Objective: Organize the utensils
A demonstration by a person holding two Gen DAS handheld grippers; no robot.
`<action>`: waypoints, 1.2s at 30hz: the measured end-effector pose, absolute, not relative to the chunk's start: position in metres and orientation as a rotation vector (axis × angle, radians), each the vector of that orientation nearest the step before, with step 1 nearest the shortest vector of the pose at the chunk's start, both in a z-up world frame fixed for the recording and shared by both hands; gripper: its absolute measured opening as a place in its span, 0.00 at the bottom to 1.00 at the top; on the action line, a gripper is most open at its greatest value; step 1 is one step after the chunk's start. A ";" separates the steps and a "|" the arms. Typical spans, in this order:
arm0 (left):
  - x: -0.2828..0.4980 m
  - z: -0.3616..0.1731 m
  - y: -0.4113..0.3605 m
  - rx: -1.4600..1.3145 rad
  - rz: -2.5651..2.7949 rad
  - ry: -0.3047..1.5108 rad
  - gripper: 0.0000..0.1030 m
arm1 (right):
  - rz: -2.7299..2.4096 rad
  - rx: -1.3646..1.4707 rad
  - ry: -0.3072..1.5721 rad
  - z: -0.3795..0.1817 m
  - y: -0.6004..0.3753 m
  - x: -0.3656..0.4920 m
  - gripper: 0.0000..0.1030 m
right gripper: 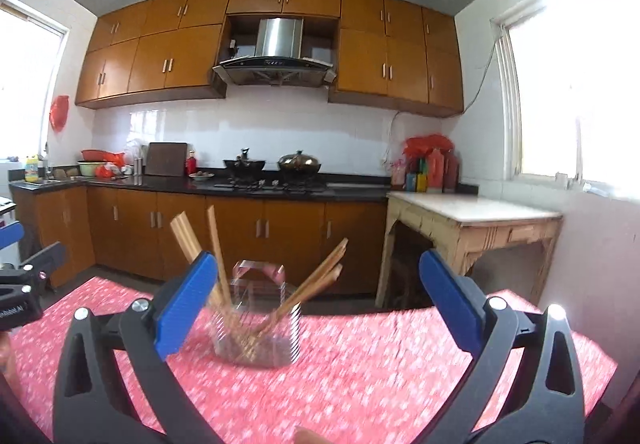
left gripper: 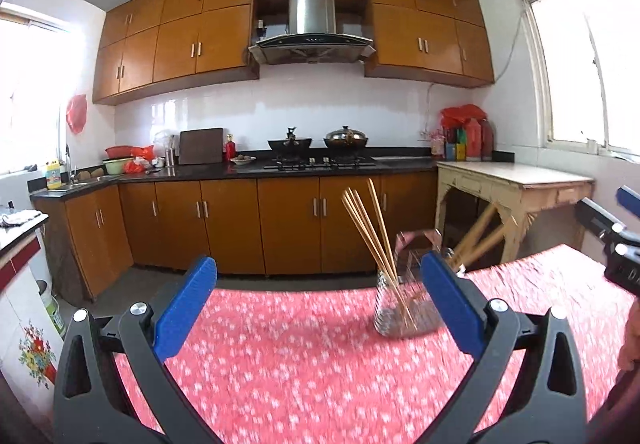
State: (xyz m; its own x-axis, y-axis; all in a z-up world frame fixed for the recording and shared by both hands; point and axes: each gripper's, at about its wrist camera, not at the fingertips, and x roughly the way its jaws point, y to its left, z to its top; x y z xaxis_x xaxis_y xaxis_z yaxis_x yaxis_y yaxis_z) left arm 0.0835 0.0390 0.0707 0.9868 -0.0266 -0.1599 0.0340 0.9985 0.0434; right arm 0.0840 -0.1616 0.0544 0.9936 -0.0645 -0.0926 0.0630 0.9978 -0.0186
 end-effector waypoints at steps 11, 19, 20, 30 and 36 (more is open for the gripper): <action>0.057 0.024 0.036 0.002 -0.036 0.175 0.98 | -0.005 -0.056 0.123 -0.005 -0.142 0.053 0.96; 0.045 0.015 0.034 0.002 -0.021 0.151 0.98 | 0.021 -0.019 0.105 -0.014 -0.148 0.040 0.96; 0.044 0.016 0.035 -0.005 -0.024 0.150 0.98 | 0.027 -0.014 0.111 -0.015 -0.148 0.040 0.96; 0.034 0.009 0.036 -0.015 -0.037 0.140 0.98 | 0.028 0.006 0.132 -0.017 -0.151 0.040 0.96; 0.030 0.006 0.033 0.000 -0.037 0.127 0.98 | 0.020 0.003 0.126 -0.016 -0.154 0.037 0.96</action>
State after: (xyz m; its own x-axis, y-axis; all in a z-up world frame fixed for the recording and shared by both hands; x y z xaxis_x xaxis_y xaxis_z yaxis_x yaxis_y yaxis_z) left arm 0.0304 0.0327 0.0056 0.9913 -0.0368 -0.1266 0.0368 0.9993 -0.0023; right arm 0.0375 -0.1543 -0.0161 0.9919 0.0201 -0.1257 -0.0198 0.9998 0.0041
